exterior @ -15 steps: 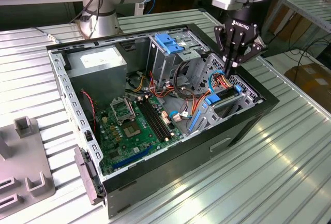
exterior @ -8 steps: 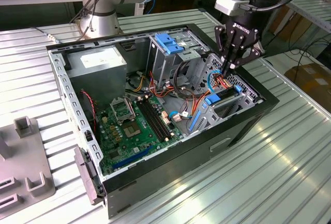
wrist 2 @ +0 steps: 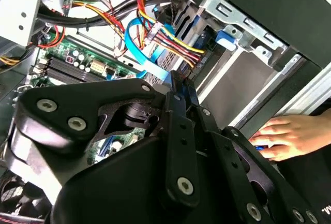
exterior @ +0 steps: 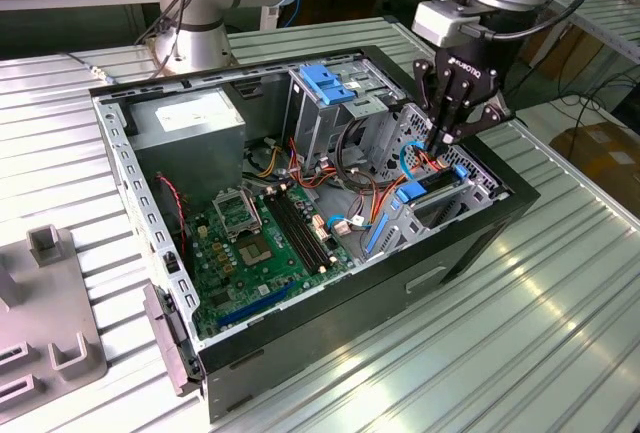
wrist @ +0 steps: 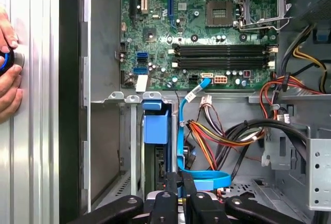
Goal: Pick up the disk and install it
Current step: 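Insert the second disk wire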
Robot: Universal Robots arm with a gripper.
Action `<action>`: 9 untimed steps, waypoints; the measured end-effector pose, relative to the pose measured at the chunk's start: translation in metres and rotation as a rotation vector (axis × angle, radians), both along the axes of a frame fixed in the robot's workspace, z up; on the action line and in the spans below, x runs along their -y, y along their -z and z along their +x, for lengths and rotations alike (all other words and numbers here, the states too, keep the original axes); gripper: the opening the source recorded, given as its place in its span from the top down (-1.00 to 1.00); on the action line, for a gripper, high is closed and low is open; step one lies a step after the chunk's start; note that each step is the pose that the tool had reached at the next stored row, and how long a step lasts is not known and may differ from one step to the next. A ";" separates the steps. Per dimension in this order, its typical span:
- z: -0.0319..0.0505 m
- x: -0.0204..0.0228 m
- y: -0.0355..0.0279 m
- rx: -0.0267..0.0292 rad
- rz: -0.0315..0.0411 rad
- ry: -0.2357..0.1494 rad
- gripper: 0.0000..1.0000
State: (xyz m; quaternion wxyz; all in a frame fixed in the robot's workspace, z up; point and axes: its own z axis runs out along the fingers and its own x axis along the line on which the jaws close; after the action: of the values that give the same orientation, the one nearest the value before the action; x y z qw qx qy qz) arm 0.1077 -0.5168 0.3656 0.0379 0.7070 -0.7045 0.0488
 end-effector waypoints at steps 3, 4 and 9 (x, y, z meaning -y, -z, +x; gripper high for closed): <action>-0.0025 0.0009 0.0014 0.0070 -0.0001 -0.005 0.68; -0.0030 0.0010 0.0021 0.0071 0.0002 -0.008 0.68; -0.0076 0.0056 0.0045 0.0211 0.0004 -0.018 0.68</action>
State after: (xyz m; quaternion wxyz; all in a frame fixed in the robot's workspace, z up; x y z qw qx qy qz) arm 0.1001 -0.5225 0.3611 0.0299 0.7128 -0.6985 0.0565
